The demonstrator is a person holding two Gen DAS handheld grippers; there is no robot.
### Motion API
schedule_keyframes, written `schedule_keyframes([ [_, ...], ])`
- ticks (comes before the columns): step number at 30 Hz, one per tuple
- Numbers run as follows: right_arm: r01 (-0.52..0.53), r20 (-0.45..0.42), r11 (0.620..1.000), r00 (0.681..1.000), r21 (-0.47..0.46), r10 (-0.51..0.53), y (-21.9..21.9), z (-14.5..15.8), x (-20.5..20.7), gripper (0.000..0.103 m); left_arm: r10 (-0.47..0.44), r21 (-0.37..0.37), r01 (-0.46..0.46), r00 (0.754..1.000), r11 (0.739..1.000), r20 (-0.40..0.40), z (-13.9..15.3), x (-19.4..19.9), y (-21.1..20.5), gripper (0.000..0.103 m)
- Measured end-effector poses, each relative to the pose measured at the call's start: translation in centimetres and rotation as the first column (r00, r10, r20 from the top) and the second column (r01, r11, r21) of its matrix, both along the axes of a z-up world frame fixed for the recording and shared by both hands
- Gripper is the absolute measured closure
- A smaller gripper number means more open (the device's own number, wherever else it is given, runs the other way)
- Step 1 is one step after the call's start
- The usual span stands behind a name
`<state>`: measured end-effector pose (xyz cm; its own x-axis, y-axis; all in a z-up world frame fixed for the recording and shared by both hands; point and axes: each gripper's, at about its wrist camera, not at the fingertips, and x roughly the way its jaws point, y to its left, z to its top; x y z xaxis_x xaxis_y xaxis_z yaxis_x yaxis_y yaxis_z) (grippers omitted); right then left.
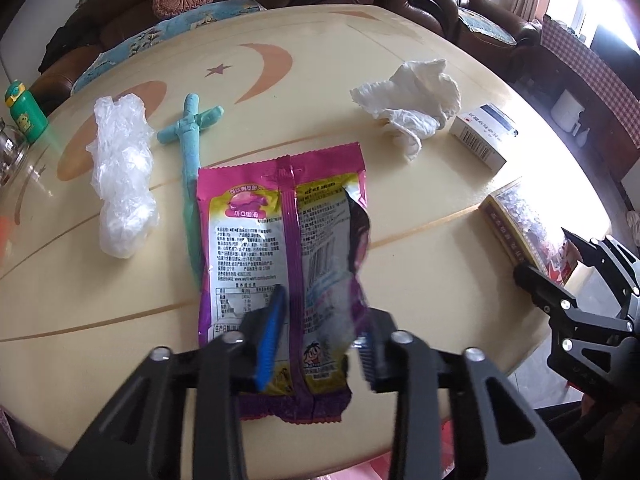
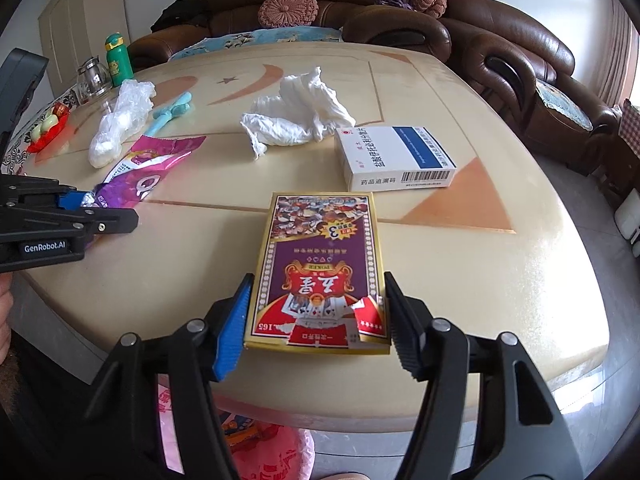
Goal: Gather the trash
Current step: 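Grasp the purple snack bag with the left tool while the right tool grasps the red-gold card box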
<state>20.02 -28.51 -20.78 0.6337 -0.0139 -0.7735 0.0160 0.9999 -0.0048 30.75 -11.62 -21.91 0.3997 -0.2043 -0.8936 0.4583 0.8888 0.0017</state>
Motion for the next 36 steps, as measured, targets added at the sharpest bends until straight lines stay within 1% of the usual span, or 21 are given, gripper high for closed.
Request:
schedule_keyframes([
  [1, 0.0, 0.0, 1.0, 1.0, -0.001, 0.0, 0.0, 0.0, 0.0, 0.042, 0.008, 0.0, -0.008, 1.0, 1.0, -0.002, 0.0, 0.0, 0.1, 0.078],
  [3, 0.001, 0.0, 1.0, 1.0, -0.002, -0.001, 0.1, 0.0, 0.1, 0.042, 0.016, -0.001, -0.016, 1.0, 1.0, -0.003, 0.2, -0.1, 0.4, 0.086],
  [6, 0.0, 0.001, 1.0, 1.0, -0.005, 0.0, 0.1, 0.0, 0.1, 0.043, 0.025, -0.011, -0.025, 1.0, 1.0, -0.009, 0.4, -0.1, 0.7, 0.093],
  [10, -0.011, 0.01, 1.0, 1.0, -0.004, 0.011, 0.5, 0.2, -0.1, 0.043, 0.022, -0.008, -0.022, 1.0, 1.0, 0.019, 1.1, -0.9, 0.7, 0.095],
  [17, -0.017, 0.049, 1.0, 0.999, -0.023, 0.019, 1.3, 1.3, -0.4, 0.043, 0.045, -0.032, -0.044, 0.999, 0.999, 0.031, 2.2, -1.3, 1.6, 0.096],
  [20, -0.026, 0.074, 0.999, 0.997, -0.043, 0.029, 2.0, 2.1, -0.7, 0.043, 0.054, -0.043, -0.053, 0.998, 0.998, 0.029, 2.7, -1.4, 2.2, 0.096],
  [23, -0.039, 0.102, 0.998, 0.994, -0.055, 0.045, 2.9, 3.1, -0.9, 0.043, 0.059, -0.037, -0.058, 0.997, 0.998, 0.048, 3.4, -2.0, 2.6, 0.097],
  [28, -0.055, 0.144, 0.996, 0.987, -0.075, 0.065, 4.3, 4.6, -1.5, 0.043, 0.077, -0.052, -0.073, 0.995, 0.996, 0.065, 4.7, -2.4, 3.7, 0.098],
  [36, -0.061, 0.169, 0.994, 0.983, -0.087, 0.075, 5.9, 6.4, -2.1, 0.043, 0.099, -0.066, -0.094, 0.991, 0.993, 0.087, 6.7, -3.4, 5.3, 0.098],
])
